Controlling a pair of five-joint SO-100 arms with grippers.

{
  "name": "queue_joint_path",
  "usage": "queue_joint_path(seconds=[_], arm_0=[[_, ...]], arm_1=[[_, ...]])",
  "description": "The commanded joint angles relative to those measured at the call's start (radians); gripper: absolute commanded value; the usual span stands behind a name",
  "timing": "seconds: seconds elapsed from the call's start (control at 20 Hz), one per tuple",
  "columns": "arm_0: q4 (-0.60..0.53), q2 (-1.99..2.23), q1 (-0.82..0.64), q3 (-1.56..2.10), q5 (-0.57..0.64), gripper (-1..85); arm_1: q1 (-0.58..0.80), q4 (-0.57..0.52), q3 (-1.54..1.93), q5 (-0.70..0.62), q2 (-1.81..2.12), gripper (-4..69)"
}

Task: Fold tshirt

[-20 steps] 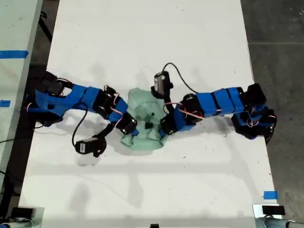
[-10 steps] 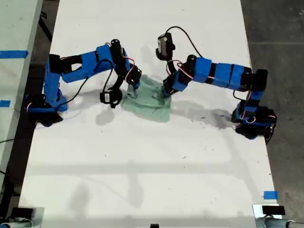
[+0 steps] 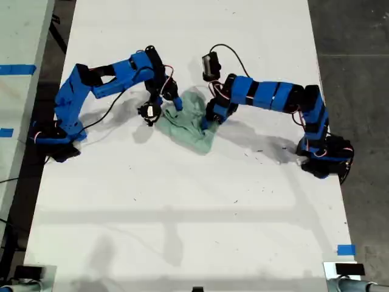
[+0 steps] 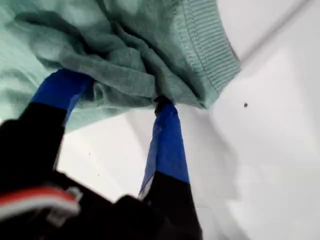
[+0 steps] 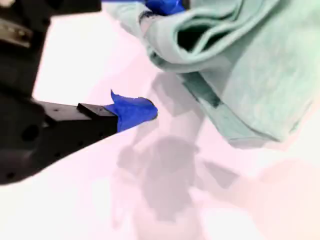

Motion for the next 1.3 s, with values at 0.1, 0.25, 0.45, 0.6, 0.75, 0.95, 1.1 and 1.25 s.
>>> queue_joint_path(seconds=[0.1, 0.25, 0.45, 0.6, 0.75, 0.95, 1.1, 1.25], arm_0=[[0.17, 0.583, 0.034, 0.035, 0.002, 18.2], [0.15, 0.93, 0.055, 0.359, -0.044, 13.7], [-0.23, 1.586, 0.192, 1.216, -0.273, 0.0], [-0.388, 2.077, 0.29, 1.758, -0.506, 0.0], [-0.407, 2.477, 0.344, 2.151, -0.63, 0.1], [-0.31, 2.474, 0.334, 2.275, -0.649, 0.1], [-0.135, 2.473, 0.236, 2.278, -0.652, 3.8], [-0.135, 2.474, 0.17, 2.276, -0.655, 8.2]], arm_1=[[-0.049, 0.195, 0.051, 0.063, 0.528, 28.2], [-0.092, 0.198, 0.29, 0.163, 0.879, 26.7], [-0.21, 0.117, 0.681, 0.425, 1.227, 19.0], [-0.285, 0.025, 1.026, 0.612, 1.571, 6.8], [-0.39, -0.137, 1.368, 0.73, 1.798, 1.1], [-0.445, -0.147, 1.804, 0.905, 2.307, 1.0], [-0.43, -0.167, 1.842, 0.914, 2.295, 2.8], [-0.336, -0.179, 1.847, 0.825, 2.315, 3.8]])
